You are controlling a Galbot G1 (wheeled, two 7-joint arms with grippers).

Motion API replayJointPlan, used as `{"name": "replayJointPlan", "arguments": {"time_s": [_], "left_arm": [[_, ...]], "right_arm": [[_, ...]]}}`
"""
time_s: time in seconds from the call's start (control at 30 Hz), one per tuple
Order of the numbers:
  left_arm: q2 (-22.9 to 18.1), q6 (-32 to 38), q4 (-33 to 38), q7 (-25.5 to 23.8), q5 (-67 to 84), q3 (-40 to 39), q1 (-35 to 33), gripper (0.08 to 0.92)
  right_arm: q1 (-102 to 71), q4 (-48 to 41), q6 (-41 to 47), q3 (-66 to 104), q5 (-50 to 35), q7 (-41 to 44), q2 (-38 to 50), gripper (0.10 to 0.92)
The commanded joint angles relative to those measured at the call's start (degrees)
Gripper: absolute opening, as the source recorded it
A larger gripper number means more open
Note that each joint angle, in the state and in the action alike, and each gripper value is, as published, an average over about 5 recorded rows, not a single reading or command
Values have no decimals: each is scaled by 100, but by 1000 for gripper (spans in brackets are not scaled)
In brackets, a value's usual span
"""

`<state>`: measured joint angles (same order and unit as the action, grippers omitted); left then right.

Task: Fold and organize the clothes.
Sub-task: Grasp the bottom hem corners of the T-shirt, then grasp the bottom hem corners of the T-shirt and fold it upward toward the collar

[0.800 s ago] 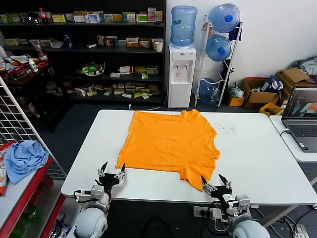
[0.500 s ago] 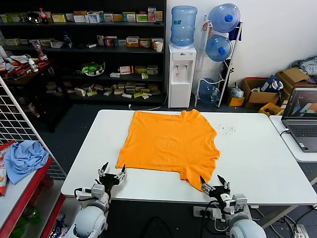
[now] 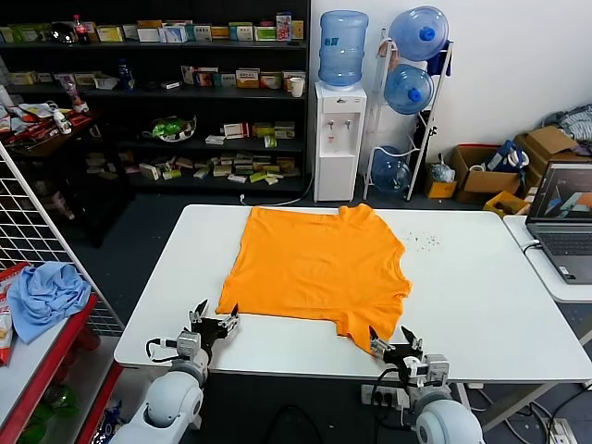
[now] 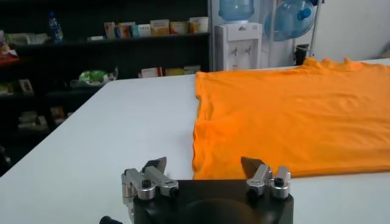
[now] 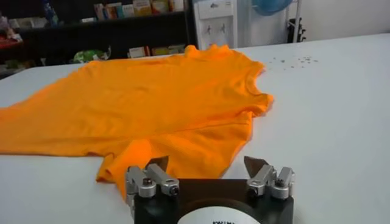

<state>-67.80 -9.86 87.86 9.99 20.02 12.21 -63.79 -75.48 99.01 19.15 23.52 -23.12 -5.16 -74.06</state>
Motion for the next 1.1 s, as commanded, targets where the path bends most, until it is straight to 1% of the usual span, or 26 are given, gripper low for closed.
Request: {"name": "replayJointPlan", "arguments": {"time_s": [0.03, 0.27, 0.57, 0.67, 0.73, 0.83, 0.9, 1.1], "left_arm": [[11, -75, -148, -41, 112, 2, 145, 775], [17, -104, -92, -44, 217, 36, 24, 577], [-32, -186, 24, -98, 264, 73, -203, 317], [-29, -193, 125, -102, 273, 92, -289, 230], [8, -195, 252, -87, 275, 107, -363, 170], [98, -198, 494, -56, 276, 143, -519, 108], [165, -198, 680, -40, 271, 181, -654, 96], [368, -192, 1400, -11, 220, 347, -1163, 96]], "right_arm": [[117, -41, 89, -40, -18, -163, -14, 614], [95, 81, 247, -104, 26, -294, -20, 415], [0, 163, 200, -89, 152, -322, -1, 160], [-67, 256, 154, -74, 228, -307, 15, 124], [-172, 379, 115, -44, 317, -294, 41, 125], [-447, 678, 51, 24, 490, -268, 96, 125], [-678, 905, -1, 72, 634, -259, 133, 125], [-1535, 1513, -167, 212, 1057, -278, 283, 125]]}}
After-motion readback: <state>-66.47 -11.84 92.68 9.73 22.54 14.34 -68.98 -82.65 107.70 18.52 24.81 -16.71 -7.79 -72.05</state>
